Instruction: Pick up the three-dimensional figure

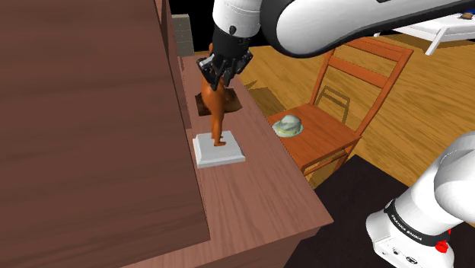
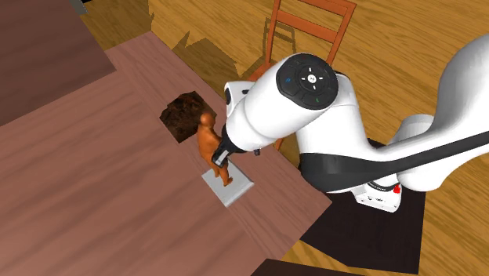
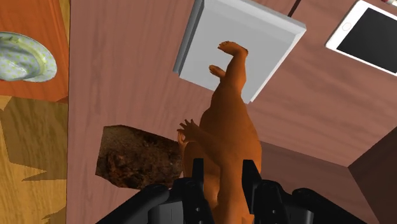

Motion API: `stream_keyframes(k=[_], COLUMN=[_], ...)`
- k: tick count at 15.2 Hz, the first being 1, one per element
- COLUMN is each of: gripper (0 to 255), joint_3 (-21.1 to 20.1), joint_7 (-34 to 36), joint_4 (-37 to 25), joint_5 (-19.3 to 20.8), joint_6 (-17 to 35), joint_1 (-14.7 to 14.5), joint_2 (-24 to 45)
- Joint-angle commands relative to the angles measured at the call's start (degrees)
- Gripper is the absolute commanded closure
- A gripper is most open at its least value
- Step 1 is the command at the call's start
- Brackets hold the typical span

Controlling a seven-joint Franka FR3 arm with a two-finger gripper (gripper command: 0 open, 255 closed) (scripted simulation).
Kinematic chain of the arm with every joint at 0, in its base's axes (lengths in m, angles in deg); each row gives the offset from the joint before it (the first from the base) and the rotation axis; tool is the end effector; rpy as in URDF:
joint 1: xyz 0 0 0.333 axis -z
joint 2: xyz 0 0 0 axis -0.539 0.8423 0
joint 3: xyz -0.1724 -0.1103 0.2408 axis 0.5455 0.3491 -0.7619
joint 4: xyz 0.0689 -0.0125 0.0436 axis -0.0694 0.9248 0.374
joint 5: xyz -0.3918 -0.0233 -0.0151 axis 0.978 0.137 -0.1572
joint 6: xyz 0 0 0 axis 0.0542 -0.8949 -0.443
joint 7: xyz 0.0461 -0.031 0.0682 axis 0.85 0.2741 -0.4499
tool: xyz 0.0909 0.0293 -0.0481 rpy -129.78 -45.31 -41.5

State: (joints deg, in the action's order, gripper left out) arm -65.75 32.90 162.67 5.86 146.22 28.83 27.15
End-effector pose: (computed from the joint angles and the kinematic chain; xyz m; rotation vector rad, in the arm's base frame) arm 0.4301 0.3106 0.5646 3.0541 -0.0271 0.6944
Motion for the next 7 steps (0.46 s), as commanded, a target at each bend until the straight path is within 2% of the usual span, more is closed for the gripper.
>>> stream_keyframes(k=[1, 7], gripper=[255, 255], joint_3=[0.14, 0.31], joint_7=[-0.47, -1.3], joint_4=[-1.41, -4.51], joint_5=[-0.3, -0.7], joint_6=[-1.43, -4.5], joint_1=[-0.04, -0.04], joint_2=[-0.21, -0.26])
